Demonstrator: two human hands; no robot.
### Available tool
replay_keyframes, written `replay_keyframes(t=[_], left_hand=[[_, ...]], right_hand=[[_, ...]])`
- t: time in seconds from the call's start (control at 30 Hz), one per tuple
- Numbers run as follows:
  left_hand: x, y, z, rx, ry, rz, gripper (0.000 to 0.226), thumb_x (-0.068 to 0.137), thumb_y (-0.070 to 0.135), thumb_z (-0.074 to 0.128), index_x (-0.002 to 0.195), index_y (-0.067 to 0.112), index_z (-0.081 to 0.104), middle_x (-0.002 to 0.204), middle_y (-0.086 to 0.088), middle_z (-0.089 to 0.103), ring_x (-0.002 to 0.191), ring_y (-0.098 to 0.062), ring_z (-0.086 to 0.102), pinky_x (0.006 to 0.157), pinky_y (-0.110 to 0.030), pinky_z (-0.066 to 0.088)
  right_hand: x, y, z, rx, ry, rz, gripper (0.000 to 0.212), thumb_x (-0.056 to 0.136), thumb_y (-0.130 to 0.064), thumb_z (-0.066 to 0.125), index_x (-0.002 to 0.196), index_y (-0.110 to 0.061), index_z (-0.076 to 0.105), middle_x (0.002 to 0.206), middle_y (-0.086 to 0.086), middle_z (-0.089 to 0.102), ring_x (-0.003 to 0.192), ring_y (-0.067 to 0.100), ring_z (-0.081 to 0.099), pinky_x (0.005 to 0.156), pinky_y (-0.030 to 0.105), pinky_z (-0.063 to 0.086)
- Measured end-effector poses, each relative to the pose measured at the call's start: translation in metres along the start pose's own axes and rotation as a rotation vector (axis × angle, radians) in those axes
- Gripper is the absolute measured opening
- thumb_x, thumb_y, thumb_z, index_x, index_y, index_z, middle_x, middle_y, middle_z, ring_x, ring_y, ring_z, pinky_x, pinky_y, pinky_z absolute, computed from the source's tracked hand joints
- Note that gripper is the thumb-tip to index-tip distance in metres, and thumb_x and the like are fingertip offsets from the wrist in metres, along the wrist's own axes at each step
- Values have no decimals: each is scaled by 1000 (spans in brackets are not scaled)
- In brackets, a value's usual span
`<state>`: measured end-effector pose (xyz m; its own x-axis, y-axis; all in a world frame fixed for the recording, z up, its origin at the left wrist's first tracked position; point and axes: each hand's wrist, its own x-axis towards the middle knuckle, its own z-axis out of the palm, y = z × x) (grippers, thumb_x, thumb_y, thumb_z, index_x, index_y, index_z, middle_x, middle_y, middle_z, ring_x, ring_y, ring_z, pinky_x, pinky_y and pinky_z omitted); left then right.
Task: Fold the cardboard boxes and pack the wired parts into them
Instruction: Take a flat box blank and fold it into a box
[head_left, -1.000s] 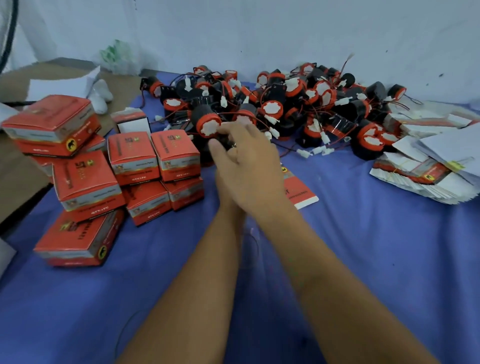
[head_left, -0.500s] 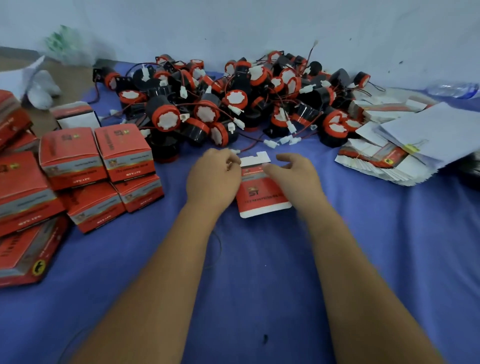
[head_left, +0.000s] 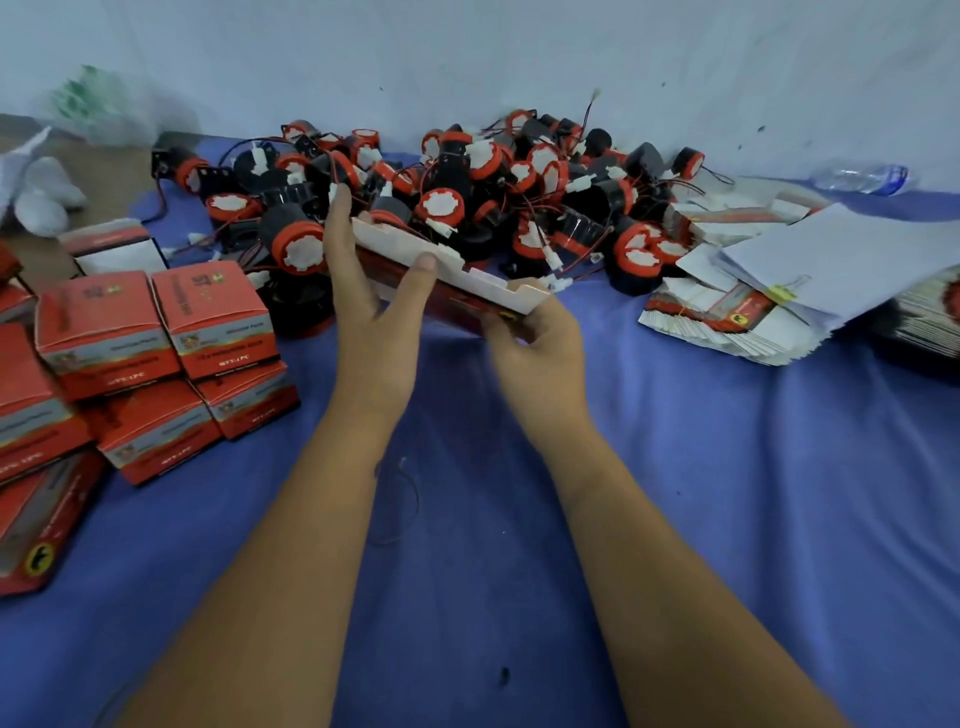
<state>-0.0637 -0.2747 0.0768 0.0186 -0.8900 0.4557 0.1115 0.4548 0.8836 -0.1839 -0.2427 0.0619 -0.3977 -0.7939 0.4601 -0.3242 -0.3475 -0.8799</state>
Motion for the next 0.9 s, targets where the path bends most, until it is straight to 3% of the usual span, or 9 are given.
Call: replay_keyframes(t=[0.1, 0.17, 0.27, 0.4, 0.5, 0.57, 0.7, 0.77, 0.9], left_hand=[[1, 1, -4, 15, 11, -13, 61, 95, 34, 57, 149, 31, 28, 158, 0, 29, 145, -16, 28, 119, -42, 30], [2, 4, -4, 26, 46, -22, 46, 88, 48, 58, 129, 33, 46, 142, -14, 44, 134, -26, 42, 113, -46, 37], [4, 6, -1, -15, 92, 1, 26, 87, 49, 60, 99, 27, 53, 122, -31, 51, 113, -36, 53, 104, -51, 44], [6, 3, -2, -6, 145, 75, 14, 96, 32, 59, 86, 26, 51, 101, -27, 53, 92, -30, 51, 93, -52, 47], [4, 4, 0, 81, 163, 246, 12, 98, 29, 56, 89, 26, 48, 94, -7, 50, 90, -23, 48, 85, -44, 47], [1, 3, 0, 181, 157, 386, 12, 99, 24, 54, 94, 13, 51, 97, 5, 48, 91, -22, 47, 85, -38, 46], [-2, -2, -1, 446, 74, 542, 23, 93, 15, 56, 105, -4, 60, 107, -16, 57, 103, -31, 52, 95, -28, 38], [-2, -3, -1, 502, 29, 553, 27, 91, 14, 58, 112, -3, 61, 111, -21, 58, 107, -34, 52, 99, -23, 34], [-5, -1, 1, 537, -49, 593, 36, 87, 12, 60, 120, 0, 61, 116, -17, 60, 112, -27, 50, 101, -44, 41]], right_hand=[[-3, -3, -3, -26, -40, -2, 15, 87, -5, 60, 89, -17, 68, 76, -12, 62, 75, 8, 58, 70, 23, 48], [-4, -8, -5, -32, -35, -35, 9, 85, -28, 65, 77, -30, 66, 71, -10, 57, 67, 2, 52, 63, 15, 40], [-5, -15, -6, -81, 2, -74, 39, 84, -51, 59, 54, -33, 44, 62, -9, 36, 57, 6, 35, 54, 26, 30], [-6, -20, -4, -104, 83, -50, 49, 87, -46, 59, 58, -13, 37, 62, 1, 35, 58, 10, 32, 56, 43, 32], [-5, -26, -6, 48, 86, -11, 34, 84, -33, 62, 61, -13, 46, 63, -1, 43, 62, 12, 37, 58, 34, 35], [-1, -28, -11, 118, 56, 93, 23, 79, -25, 61, 65, -10, 51, 66, -1, 47, 66, 12, 42, 62, 29, 39], [7, -27, -21, 263, -104, 430, 26, 85, -11, 60, 61, -18, 54, 66, -4, 52, 67, 10, 49, 71, 36, 50], [8, -25, -23, 94, -159, 408, 15, 86, -13, 65, 71, -14, 64, 73, 2, 59, 73, 11, 53, 73, 35, 53], [5, -19, -19, -30, -161, 371, 8, 85, -19, 71, 79, -22, 75, 84, -1, 74, 83, 18, 66, 73, 35, 56]])
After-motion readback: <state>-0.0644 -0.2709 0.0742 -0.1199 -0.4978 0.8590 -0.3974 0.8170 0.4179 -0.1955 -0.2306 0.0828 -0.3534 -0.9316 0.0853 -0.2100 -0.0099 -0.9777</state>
